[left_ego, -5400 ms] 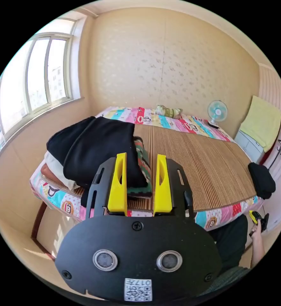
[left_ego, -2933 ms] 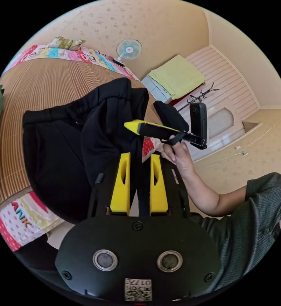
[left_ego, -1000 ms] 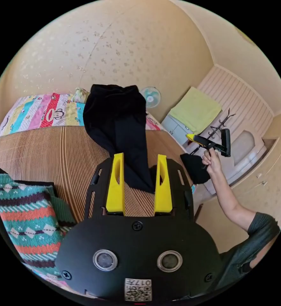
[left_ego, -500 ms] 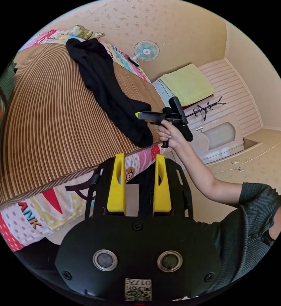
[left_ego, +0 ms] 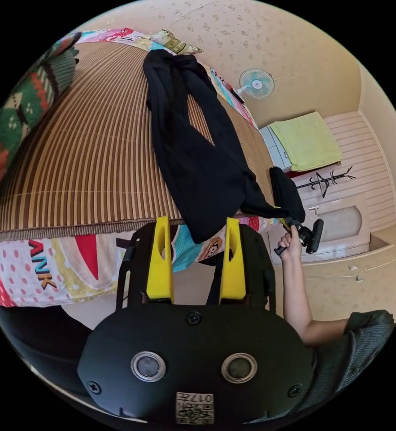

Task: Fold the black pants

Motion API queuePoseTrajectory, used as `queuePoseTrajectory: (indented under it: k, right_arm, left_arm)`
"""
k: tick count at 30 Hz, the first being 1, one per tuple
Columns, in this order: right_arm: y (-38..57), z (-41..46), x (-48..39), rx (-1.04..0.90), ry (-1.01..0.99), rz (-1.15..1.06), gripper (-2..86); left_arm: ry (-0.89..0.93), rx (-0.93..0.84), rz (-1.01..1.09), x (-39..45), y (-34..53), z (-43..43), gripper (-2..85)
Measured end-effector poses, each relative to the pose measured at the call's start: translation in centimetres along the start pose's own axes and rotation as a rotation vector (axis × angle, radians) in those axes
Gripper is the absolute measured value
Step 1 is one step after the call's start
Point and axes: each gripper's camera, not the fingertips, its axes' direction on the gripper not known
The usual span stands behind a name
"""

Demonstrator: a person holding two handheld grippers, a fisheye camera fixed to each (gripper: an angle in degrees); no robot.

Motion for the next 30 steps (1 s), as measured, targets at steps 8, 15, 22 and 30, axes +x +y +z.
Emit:
queuePoseTrajectory:
  k: [8,15,22,30]
  right_arm:
    - [-0.6,1.5,1.0,-0.15,-0.305,-0.039,2.0]
    - [-2.4,0.0,2.3,-0.054,-0.405,-0.068,16.4]
    - [-4.6,5.0,2.7,-0.342,-0.283,-0.049,9.0]
    - [-7.2,-0.9,2.7,-0.351,-1.057,-0.427,3.2]
  left_arm:
    - [-0.161,-0.145,0.226,0.6,-0.4,4.9,3.3]
    - [0.177,-0.199,0.401,-4.0,5.7,-6.4,1.9]
    - [-0.334,-0.267,0.084,-10.9,12.1,-13.6,6.4]
    - [-0.108,-0.052,0.236,-3.5,13.1,-16.4,10.6]
